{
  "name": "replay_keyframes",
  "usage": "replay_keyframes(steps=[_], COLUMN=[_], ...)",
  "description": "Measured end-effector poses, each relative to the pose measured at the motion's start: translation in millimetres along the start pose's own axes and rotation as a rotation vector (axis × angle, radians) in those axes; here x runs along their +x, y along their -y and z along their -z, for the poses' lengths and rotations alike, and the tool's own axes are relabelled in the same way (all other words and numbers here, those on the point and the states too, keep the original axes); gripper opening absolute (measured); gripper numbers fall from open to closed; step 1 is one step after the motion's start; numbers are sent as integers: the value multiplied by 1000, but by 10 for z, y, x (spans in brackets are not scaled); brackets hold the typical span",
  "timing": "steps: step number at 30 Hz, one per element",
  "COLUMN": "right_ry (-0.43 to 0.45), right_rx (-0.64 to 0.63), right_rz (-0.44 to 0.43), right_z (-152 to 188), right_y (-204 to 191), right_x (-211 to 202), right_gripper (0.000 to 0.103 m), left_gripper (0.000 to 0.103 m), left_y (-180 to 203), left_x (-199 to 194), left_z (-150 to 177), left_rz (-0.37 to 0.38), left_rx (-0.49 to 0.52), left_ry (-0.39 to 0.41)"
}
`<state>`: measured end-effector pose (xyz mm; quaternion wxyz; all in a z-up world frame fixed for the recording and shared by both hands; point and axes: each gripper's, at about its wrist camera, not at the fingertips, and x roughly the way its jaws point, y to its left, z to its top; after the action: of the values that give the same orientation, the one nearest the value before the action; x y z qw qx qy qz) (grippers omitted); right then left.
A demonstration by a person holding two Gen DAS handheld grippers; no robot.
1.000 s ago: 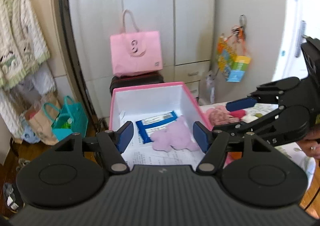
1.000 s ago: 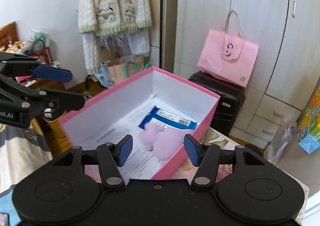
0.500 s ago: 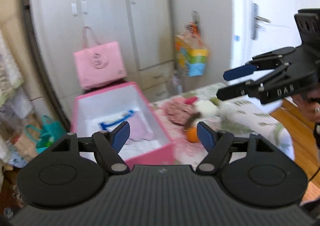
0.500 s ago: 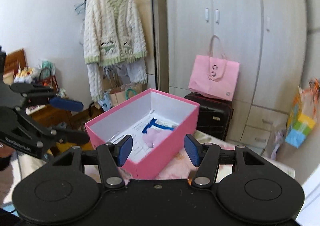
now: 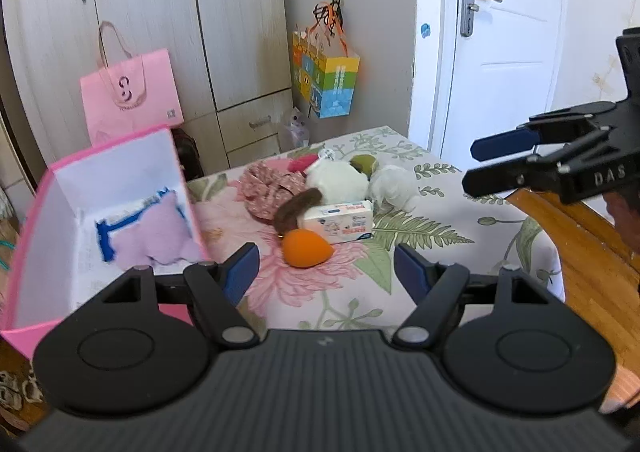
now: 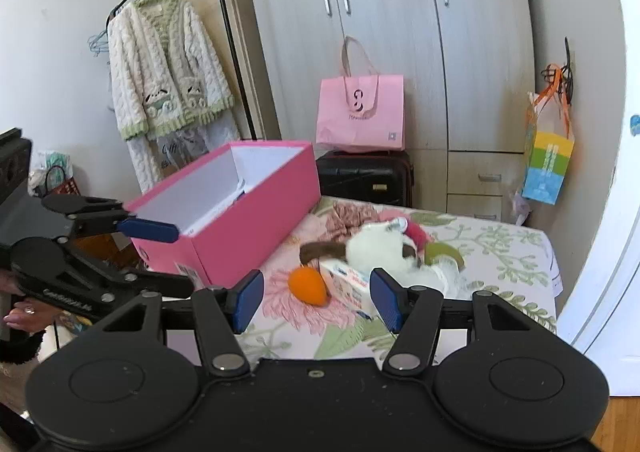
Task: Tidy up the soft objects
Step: 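Move the right tool back toward the white tissue box, then grasp the white tissue box with the right tool while the left tool grasps the orange sponge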
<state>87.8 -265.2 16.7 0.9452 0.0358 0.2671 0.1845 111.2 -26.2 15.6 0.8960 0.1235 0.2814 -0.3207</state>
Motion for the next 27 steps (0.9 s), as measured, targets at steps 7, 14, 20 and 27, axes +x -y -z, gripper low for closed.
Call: replay_keyframes(steps=[7,14,20,27], right_ry=[-3,27,-45,-35], right_rx=[-17,9,-67,-169], right_rz=[-15,-67,-123,-82], right_z=[181,230,193,94], right_y=[241,484,484,366], right_x=[281,679,1046,1236], right_gripper=[64,64,44,37], left_gripper=[73,73,71,60], left_y=[135,187,206,111], left_x=[496,902,1186,1374], left_z=[115,142,123,135], left_rz=[-36,-113,-174,-205], left_rx=[-13,-42,-17,-69], left_ry=[-12,3,17,-28])
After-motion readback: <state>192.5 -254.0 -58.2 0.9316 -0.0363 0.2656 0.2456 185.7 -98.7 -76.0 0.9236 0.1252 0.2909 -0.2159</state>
